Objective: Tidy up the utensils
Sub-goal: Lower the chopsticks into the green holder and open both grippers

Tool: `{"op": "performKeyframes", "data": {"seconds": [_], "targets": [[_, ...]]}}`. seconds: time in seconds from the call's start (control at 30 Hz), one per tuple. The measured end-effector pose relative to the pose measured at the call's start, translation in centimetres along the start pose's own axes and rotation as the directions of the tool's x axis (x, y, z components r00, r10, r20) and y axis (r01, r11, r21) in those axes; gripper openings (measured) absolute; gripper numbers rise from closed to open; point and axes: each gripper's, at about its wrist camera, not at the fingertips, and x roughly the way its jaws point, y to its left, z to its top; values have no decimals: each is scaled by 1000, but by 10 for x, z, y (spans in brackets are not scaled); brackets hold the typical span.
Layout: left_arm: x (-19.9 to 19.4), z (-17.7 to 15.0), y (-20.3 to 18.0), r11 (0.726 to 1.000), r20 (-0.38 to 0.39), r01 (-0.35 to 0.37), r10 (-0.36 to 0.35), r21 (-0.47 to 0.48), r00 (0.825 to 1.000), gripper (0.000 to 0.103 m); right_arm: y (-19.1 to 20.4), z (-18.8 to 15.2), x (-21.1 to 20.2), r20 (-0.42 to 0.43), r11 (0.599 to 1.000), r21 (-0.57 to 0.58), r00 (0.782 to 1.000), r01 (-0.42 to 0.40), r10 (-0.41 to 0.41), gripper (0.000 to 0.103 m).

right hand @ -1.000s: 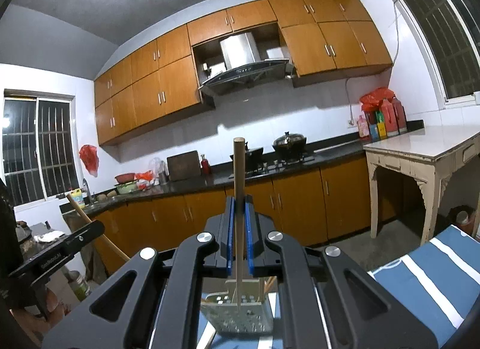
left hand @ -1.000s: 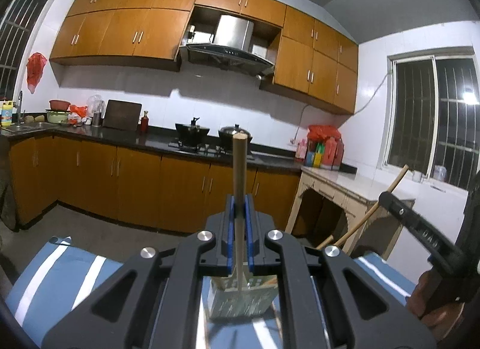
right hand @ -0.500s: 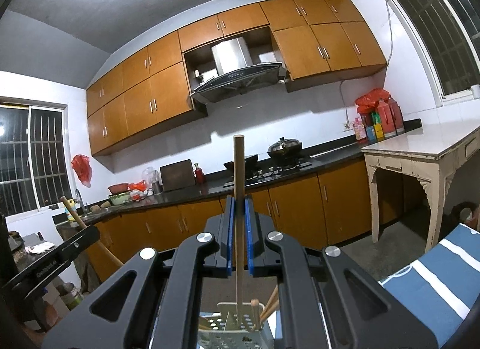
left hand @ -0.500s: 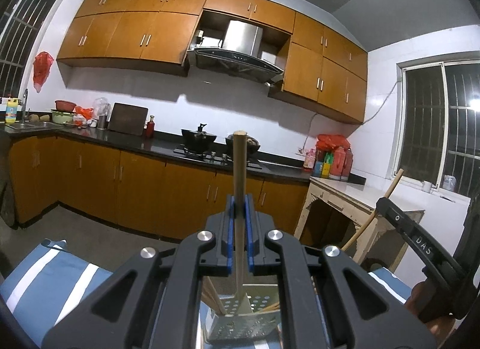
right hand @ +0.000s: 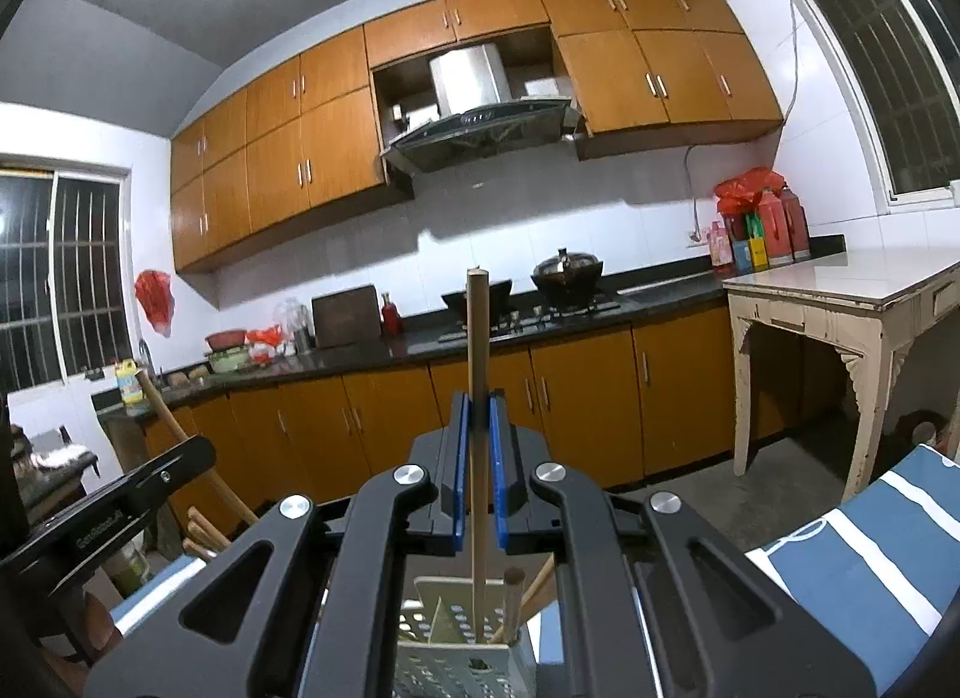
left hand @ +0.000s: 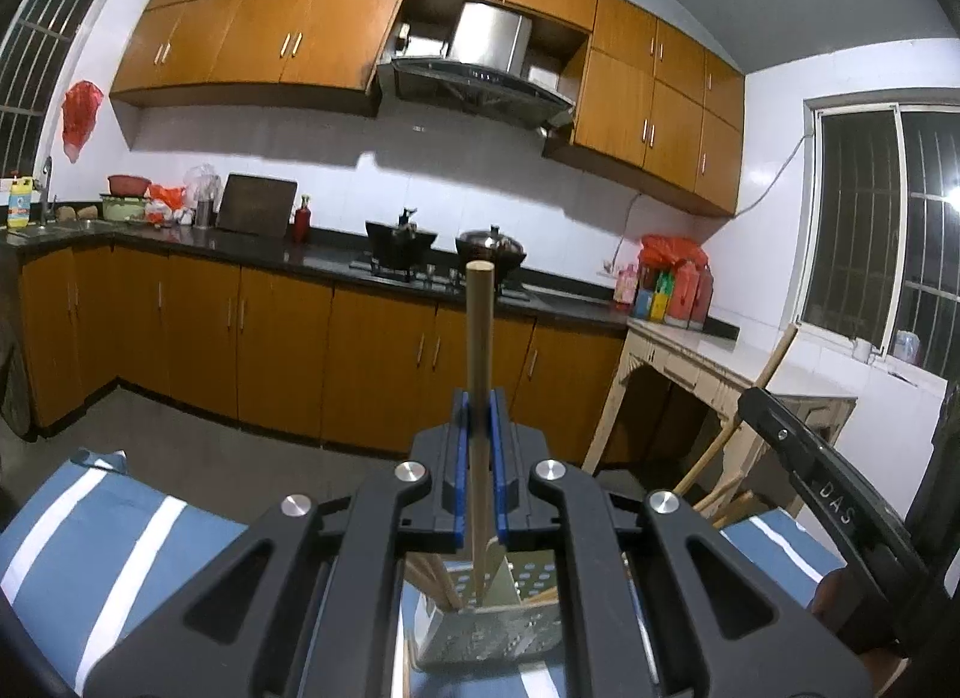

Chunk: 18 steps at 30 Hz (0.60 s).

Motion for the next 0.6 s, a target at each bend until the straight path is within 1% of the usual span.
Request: {"op": "performKeyframes", "data": {"seconds": [0.07,0.13,0.17,0.2,0.33,0.47,0.6], "targets": [[2,-2,2,1000,-17,2,-2,-6,1000,8,-2,-2,-2,-17,1000,7,1000,-1,1,10],[-1,-4,4,1000,-18,-1,1,-7,1000,12,-4,-3,-5,-22,1000,8,1000,9,-9,24],[-3,-3,5,1000,-17,-5,5,-4,1000,13,-5,-2,-10,-18,1000,9,1000,16,-16,36],[-5,-1,5,1000,-15,-9,9,-4,1000,16,-6,-3,-11,-17,1000,8,1000,18,-18,38],[-22,1,10,1000,-6,-16,16,-8,1000,20,-10,-2,-26,-31,999,8,999,36,-36,38],[-46,-4,18,999,-10,-31,31,-8,999,24,-17,-9,-46,-58,998,13,996,62,-61,38],[-70,-19,29,999,-37,-48,48,-4,998,26,-26,-26,-60,-131,996,29,988,86,-81,38]]}}
